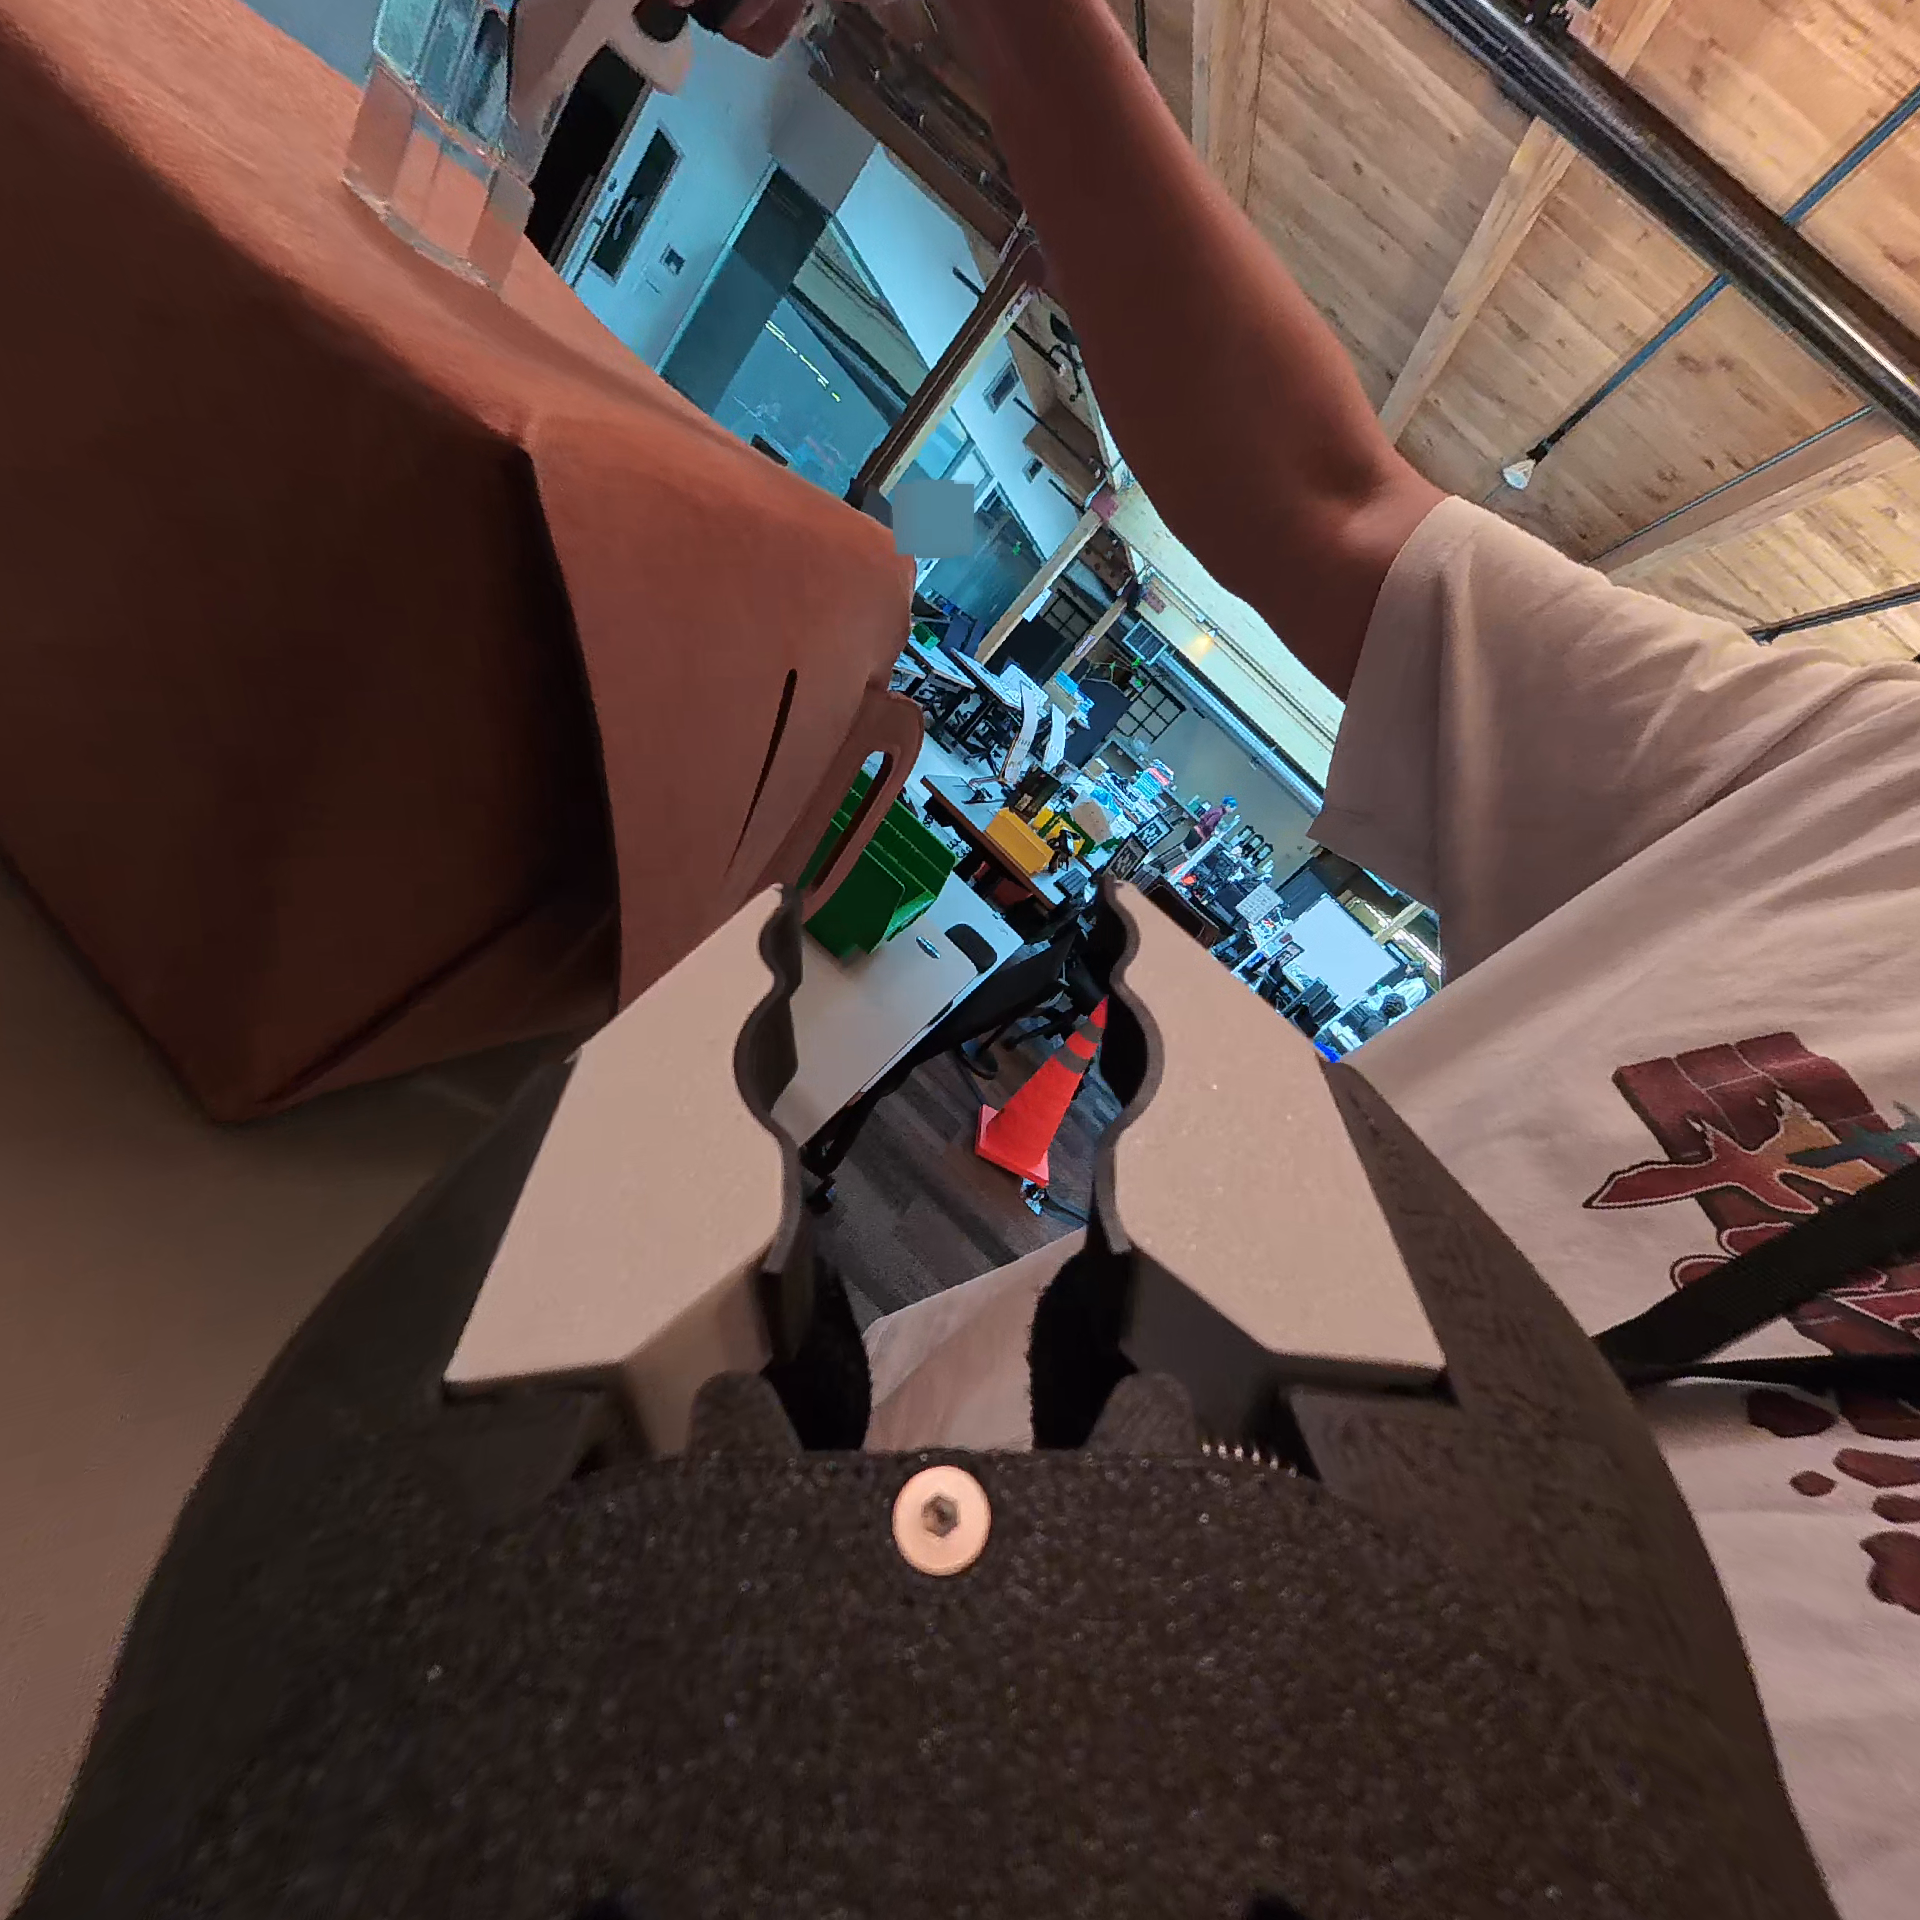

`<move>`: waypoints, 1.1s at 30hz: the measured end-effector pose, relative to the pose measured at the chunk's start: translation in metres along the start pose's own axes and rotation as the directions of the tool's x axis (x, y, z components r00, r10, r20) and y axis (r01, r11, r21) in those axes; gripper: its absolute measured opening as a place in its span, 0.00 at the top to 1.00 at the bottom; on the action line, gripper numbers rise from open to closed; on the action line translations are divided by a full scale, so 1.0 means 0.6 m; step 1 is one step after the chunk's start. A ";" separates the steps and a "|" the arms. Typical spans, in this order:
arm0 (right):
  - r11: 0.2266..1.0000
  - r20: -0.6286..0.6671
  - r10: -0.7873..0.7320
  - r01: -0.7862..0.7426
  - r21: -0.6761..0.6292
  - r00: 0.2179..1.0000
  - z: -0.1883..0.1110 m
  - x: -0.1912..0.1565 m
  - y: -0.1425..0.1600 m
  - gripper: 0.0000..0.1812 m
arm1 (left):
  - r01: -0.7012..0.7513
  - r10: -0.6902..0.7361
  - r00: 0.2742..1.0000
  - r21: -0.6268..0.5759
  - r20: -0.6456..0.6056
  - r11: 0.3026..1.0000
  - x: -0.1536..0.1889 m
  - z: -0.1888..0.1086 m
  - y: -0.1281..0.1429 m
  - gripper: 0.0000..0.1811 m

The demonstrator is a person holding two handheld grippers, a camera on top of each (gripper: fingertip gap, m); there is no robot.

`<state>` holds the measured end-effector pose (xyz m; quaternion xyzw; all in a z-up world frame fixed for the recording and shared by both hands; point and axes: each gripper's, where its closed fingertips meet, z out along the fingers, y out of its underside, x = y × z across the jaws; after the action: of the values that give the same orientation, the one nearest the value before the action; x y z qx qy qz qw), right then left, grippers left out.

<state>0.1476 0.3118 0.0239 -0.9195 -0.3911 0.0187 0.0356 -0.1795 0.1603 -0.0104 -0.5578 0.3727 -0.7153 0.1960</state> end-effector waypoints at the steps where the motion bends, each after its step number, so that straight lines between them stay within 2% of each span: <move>1: 1.000 0.001 -0.005 0.005 -0.005 1.000 0.001 -0.001 0.002 0.77 | 0.002 -0.002 1.000 0.002 -0.005 1.000 0.002 0.001 -0.001 0.68; 15: 0.999 -0.014 -0.028 0.027 -0.030 1.000 0.004 0.002 0.007 0.77 | -0.005 0.004 1.000 -0.013 -0.027 1.000 0.014 0.018 0.003 0.68; 24: 1.000 -0.023 -0.026 0.026 -0.013 0.999 -0.003 -0.003 0.015 0.71 | -0.016 0.016 1.000 -0.031 -0.013 0.999 0.012 0.026 0.010 0.68; 27: 0.997 -0.074 -0.026 0.031 0.073 0.997 -0.031 -0.010 0.018 0.70 | -0.065 0.071 0.994 -0.082 0.080 0.995 -0.018 0.015 0.016 0.68; 29: 0.980 -0.145 -0.021 0.049 0.192 0.989 -0.060 -0.024 0.021 0.68 | -0.124 0.144 0.976 -0.129 0.162 0.984 -0.049 -0.002 0.014 0.68; 31: 0.939 -0.214 0.030 0.046 0.340 0.976 -0.094 -0.054 0.032 0.65 | -0.205 0.256 0.928 -0.203 0.271 0.957 -0.099 -0.031 0.003 0.68; 33: 0.858 -0.258 0.102 0.046 0.511 0.961 -0.124 -0.106 0.054 0.63 | -0.267 0.388 0.863 -0.360 0.323 0.894 -0.157 -0.066 0.000 0.68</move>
<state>0.1313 0.2399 0.0959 -0.8759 -0.3496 -0.0059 0.3325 -0.1886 0.2384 -0.0760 -0.6386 0.5220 -0.4807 0.2978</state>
